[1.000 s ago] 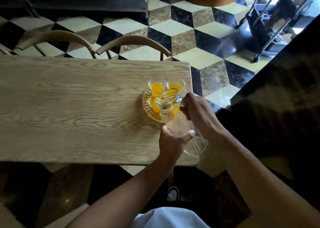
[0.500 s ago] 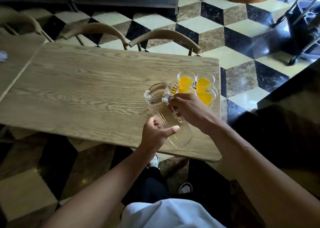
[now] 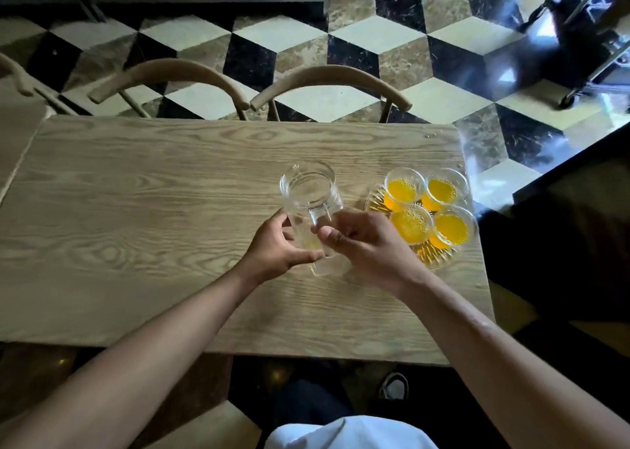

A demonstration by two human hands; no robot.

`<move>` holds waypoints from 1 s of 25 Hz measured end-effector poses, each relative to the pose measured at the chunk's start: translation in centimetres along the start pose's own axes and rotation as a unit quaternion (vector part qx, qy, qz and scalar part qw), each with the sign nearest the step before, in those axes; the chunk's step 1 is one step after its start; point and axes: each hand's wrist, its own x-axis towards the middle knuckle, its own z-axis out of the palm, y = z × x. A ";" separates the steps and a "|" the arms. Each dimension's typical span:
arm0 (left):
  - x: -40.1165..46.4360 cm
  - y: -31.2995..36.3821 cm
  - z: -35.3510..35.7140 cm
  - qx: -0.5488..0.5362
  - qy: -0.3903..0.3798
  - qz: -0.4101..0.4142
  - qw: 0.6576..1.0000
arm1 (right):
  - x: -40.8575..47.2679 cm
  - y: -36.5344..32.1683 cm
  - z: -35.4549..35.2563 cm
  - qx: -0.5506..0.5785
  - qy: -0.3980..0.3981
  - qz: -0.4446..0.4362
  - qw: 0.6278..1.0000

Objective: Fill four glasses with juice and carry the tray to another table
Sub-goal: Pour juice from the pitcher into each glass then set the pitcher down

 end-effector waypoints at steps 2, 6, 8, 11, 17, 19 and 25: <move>2.8 -0.2 -1.7 0.047 -0.023 0.021 0.998 | 1.4 0.5 0.7 -0.008 0.020 0.019 1.000; 7.2 -0.5 -3.6 0.114 -0.069 0.085 0.987 | 2.7 1.4 1.7 0.004 0.044 0.043 0.998; 8.6 -0.7 -4.1 0.133 -0.086 0.113 0.981 | 2.9 2.0 2.3 0.019 0.055 0.051 0.997; 9.8 -1.3 -4.7 0.156 -0.091 0.151 0.972 | 3.2 2.5 3.1 0.034 0.057 0.062 0.996; 11.2 -1.8 -5.3 0.201 -0.097 0.191 0.956 | 3.7 2.7 3.6 0.019 0.053 0.066 0.996; 11.1 -1.9 -5.2 0.199 -0.097 0.189 0.957 | 3.7 2.7 3.6 0.021 0.053 0.067 0.996; 11.3 -2.5 -5.5 0.183 -0.112 0.174 0.961 | 4.1 2.4 3.7 0.020 0.048 0.073 0.996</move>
